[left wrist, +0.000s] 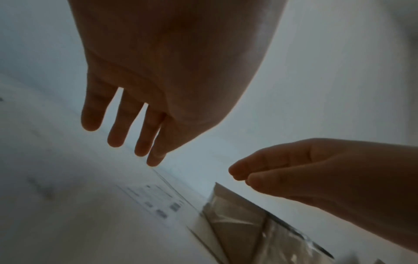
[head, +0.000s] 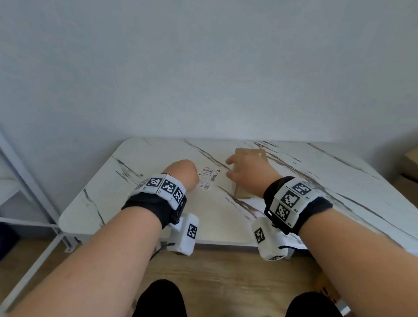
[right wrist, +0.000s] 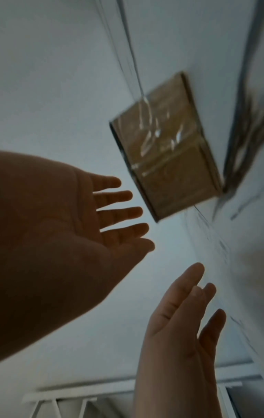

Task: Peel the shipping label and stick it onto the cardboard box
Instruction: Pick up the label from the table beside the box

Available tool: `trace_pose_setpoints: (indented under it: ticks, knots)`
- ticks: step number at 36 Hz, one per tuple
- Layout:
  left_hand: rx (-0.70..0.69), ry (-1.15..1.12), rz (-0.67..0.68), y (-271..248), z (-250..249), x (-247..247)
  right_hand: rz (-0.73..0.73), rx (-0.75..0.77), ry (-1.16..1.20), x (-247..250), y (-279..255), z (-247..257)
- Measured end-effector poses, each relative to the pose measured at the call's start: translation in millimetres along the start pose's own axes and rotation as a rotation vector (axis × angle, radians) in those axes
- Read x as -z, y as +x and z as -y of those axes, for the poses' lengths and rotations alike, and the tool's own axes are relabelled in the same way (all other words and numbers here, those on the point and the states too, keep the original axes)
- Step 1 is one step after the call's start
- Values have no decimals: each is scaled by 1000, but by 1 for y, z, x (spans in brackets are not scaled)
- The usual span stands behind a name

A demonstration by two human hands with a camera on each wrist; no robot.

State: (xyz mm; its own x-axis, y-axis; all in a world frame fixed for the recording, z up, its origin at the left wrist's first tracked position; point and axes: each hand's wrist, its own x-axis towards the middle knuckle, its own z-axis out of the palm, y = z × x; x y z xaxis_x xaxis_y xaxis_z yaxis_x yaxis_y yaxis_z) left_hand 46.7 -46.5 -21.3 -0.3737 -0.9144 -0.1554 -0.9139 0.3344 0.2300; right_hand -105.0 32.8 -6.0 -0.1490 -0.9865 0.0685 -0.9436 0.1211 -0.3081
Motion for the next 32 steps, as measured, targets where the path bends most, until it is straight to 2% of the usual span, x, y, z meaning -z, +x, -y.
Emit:
trace_pose_setpoints:
  ticks: [7,13,23,32]
  knots:
    - [-1,57,118,-3,24,-5,162,48,-150,-22,17,35]
    - [-22,75,132,2,29,-8,298,42,-274,-41,30,47]
    - [-46,3,53,3,34,-10,283,50,-209,-42,28,48]
    - [-64,73,17,0,28,-12,287,89,-122,-30,16,47]
